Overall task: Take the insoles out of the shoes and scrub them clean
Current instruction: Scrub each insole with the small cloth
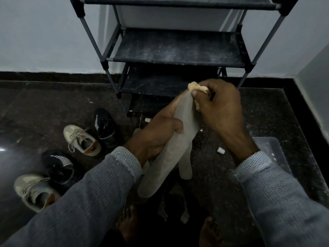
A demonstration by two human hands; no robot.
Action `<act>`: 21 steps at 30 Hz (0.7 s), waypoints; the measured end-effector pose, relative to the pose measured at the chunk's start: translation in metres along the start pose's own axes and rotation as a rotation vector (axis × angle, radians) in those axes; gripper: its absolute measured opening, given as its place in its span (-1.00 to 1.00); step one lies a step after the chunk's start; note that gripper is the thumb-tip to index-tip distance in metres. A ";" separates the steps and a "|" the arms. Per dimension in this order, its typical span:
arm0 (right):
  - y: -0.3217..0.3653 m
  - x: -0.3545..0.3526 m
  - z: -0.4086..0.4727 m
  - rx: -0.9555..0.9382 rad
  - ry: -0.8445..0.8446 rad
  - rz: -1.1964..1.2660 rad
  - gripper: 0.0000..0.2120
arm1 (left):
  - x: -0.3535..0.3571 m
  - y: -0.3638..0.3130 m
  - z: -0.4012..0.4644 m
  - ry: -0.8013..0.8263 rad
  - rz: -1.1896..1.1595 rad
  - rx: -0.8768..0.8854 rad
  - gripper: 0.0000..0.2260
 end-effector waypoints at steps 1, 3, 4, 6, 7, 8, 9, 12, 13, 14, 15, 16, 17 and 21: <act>-0.003 -0.002 0.000 0.015 -0.016 -0.003 -0.89 | 0.001 -0.001 0.000 0.011 0.005 0.006 -0.18; 0.003 0.000 -0.002 -0.028 0.023 0.035 -0.89 | 0.000 0.002 0.001 0.007 -0.011 -0.005 -0.21; 0.009 0.004 -0.004 -0.075 0.077 0.062 -0.90 | -0.002 0.004 0.001 -0.007 -0.023 -0.017 -0.26; 0.022 0.013 -0.008 -0.163 0.184 0.088 -0.89 | -0.006 0.007 0.000 -0.046 -0.025 -0.041 -0.35; 0.025 0.016 -0.009 -0.176 0.200 0.083 -0.89 | -0.007 0.008 -0.001 -0.055 -0.022 -0.049 -0.36; 0.025 0.015 -0.008 -0.162 0.181 0.071 -0.89 | -0.008 0.007 -0.002 -0.054 -0.020 -0.046 -0.34; 0.022 0.013 -0.006 -0.131 0.136 0.055 -0.89 | -0.007 0.005 -0.002 -0.044 -0.020 -0.033 -0.30; 0.005 -0.001 -0.001 -0.024 -0.006 0.002 -0.89 | -0.002 -0.002 -0.003 0.005 -0.005 0.004 -0.21; -0.001 -0.005 0.001 0.009 -0.031 -0.003 -0.89 | 0.000 -0.003 -0.003 0.015 0.011 0.004 -0.20; -0.006 -0.008 0.002 0.036 -0.046 0.001 -0.89 | 0.000 -0.003 -0.003 0.016 0.028 -0.002 -0.18; -0.010 -0.009 0.003 0.056 -0.052 0.012 -0.90 | 0.000 -0.003 -0.003 0.015 0.040 -0.009 -0.17; -0.011 -0.009 0.003 0.071 -0.052 0.023 -0.91 | -0.001 -0.003 -0.003 0.013 0.048 -0.016 -0.16; -0.012 -0.008 0.003 0.081 -0.051 0.035 -0.92 | -0.002 -0.002 -0.003 0.009 0.051 -0.022 -0.16; -0.013 -0.006 0.003 0.114 -0.049 0.124 -0.96 | -0.007 -0.003 -0.004 -0.044 -0.011 -0.037 -0.18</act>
Point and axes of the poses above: each hand's wrist, its own z-axis towards the middle knuckle, its own x-axis out of the palm, y = z × x, the point moved 6 cm from there along z, towards the middle knuckle, and after that the axes turned 1 degree about -x, right-handed, at the moved point
